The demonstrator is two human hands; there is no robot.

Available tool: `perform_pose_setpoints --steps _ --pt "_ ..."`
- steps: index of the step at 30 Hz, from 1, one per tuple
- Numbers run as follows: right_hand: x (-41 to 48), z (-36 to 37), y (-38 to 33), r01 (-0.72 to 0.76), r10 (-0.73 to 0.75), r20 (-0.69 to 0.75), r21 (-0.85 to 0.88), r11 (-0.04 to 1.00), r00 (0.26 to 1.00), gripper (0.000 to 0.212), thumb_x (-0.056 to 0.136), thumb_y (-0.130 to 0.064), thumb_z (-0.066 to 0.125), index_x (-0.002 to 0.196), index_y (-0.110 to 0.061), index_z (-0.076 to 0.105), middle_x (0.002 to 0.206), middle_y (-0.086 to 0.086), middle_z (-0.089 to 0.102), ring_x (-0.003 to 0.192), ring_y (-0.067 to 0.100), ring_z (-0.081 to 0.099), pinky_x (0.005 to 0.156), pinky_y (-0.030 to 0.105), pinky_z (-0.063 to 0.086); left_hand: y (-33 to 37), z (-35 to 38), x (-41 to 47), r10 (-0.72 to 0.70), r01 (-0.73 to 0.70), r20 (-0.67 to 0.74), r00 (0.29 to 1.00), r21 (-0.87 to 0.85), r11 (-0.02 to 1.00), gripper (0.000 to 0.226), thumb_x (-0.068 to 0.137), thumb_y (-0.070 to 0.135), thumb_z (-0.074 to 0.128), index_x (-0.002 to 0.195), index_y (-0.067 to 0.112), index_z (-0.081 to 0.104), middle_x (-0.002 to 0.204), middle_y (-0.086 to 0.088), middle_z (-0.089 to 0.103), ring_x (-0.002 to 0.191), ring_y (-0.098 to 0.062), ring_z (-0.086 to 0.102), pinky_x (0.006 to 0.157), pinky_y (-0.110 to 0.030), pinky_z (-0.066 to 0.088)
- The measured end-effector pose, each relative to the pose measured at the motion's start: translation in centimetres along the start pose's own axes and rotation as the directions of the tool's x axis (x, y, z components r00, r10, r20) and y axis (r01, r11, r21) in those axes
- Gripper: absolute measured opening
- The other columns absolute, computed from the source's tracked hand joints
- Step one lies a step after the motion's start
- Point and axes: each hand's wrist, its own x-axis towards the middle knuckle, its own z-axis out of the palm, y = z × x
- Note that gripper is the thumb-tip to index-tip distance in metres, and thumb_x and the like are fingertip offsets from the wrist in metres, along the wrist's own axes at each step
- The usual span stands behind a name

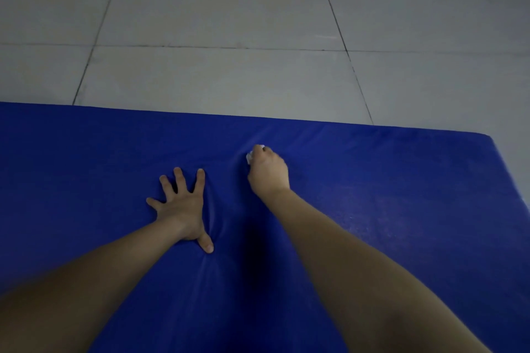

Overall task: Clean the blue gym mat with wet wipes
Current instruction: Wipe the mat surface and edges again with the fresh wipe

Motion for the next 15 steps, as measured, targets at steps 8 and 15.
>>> perform_pose_setpoints --steps 8,15 --pt "-0.4 -5.9 15.2 -0.369 0.349 -0.146 -0.148 0.918 0.926 0.014 0.094 -0.016 0.056 0.107 -0.010 0.056 0.106 0.010 0.061 0.080 0.027 0.054 0.062 0.032 0.038 0.1 0.0 -0.1 0.000 0.001 0.008 1.000 -0.003 1.000 0.180 0.038 0.060 0.098 0.141 0.034 -0.048 0.149 -0.014 -0.052 0.144 -0.047 -0.034 0.114 -0.077 0.008" --pt "0.2 -7.1 19.0 -0.581 0.558 -0.190 -0.095 0.809 0.808 0.022 0.102 -0.021 0.047 0.116 -0.005 0.054 0.111 0.018 0.063 0.089 0.033 0.060 0.068 0.036 0.044 0.2 0.2 0.0 -0.006 0.006 0.001 1.000 0.005 1.000 0.180 0.038 0.060 0.098 0.140 0.033 -0.049 0.149 -0.015 -0.052 0.144 -0.048 -0.033 0.114 -0.077 0.009"
